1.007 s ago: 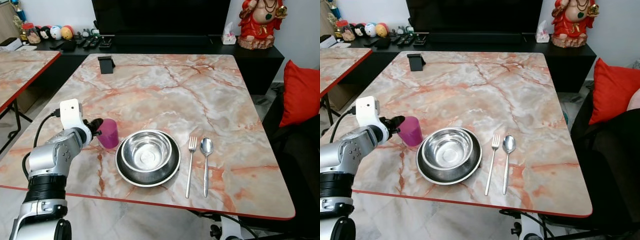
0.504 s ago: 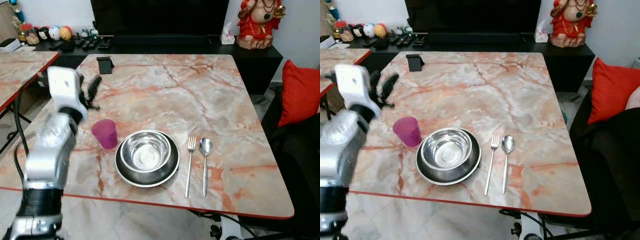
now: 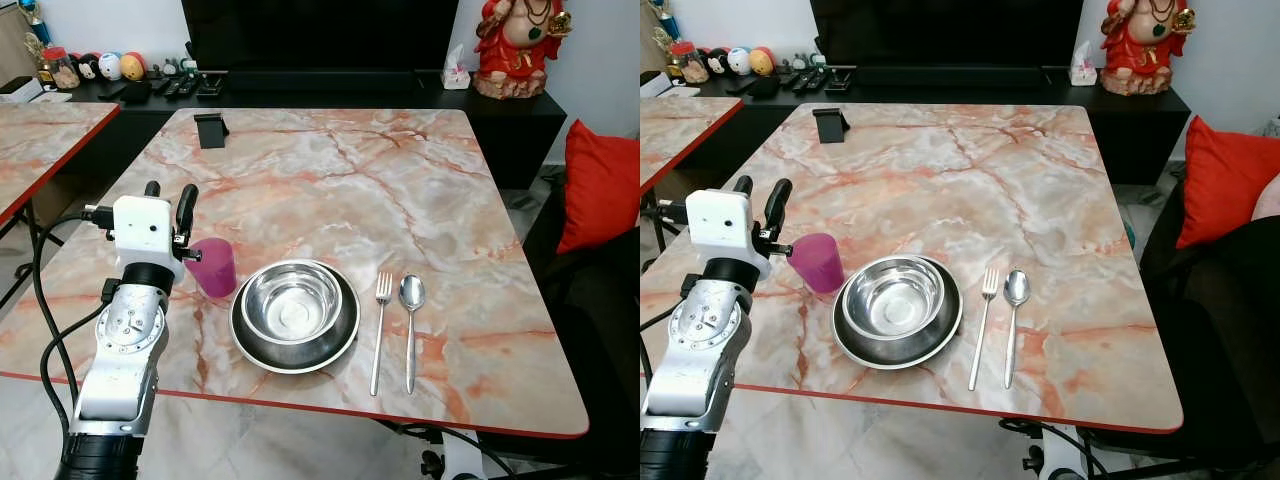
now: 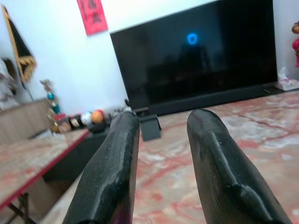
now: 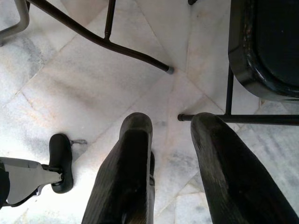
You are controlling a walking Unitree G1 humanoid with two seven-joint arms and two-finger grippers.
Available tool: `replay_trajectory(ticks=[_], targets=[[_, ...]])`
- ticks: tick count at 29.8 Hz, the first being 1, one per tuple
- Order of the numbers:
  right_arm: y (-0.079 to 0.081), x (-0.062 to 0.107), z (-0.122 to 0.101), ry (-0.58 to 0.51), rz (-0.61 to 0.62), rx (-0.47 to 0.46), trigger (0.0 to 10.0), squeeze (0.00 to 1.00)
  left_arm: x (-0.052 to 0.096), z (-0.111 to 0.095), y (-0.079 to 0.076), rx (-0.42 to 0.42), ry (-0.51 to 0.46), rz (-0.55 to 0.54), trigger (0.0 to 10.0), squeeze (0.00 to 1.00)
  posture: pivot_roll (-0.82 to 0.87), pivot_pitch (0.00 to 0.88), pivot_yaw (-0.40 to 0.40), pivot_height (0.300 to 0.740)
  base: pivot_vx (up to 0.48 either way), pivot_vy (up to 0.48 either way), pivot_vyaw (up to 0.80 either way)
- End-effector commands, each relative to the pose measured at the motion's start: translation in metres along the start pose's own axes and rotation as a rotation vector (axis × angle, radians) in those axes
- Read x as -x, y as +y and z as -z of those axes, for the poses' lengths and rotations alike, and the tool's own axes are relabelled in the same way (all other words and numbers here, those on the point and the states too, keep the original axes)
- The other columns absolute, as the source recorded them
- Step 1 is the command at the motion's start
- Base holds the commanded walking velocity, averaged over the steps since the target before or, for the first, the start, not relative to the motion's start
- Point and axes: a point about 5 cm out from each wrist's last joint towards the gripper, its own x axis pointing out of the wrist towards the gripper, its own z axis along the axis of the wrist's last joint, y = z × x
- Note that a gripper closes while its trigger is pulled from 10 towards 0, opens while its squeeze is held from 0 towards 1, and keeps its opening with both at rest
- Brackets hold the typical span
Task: Setting the table
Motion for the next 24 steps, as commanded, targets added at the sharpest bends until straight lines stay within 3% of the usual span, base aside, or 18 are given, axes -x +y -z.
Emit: replay_trajectory(ticks=[1, 24], targets=[[0.0016, 0.0002, 0.001, -0.004, -0.002, -0.008, 10.0, 0.0, -0.0019, -0.002, 0.0031, -0.001, -0.02, -0.031, 10.0, 0.0, -0.03, 0.0, 0.055, 0.74, 0.0, 0.274, 0.0], [0.0032, 0.0006, 0.0031, -0.001, -0.011, -0.007, 10.0, 0.0, -0.0063, -0.005, -0.0028, 0.065, -0.037, -0.049, 10.0, 0.0, -0.04, 0.0, 0.064, 0.74, 0.0, 0.347, 0.0]])
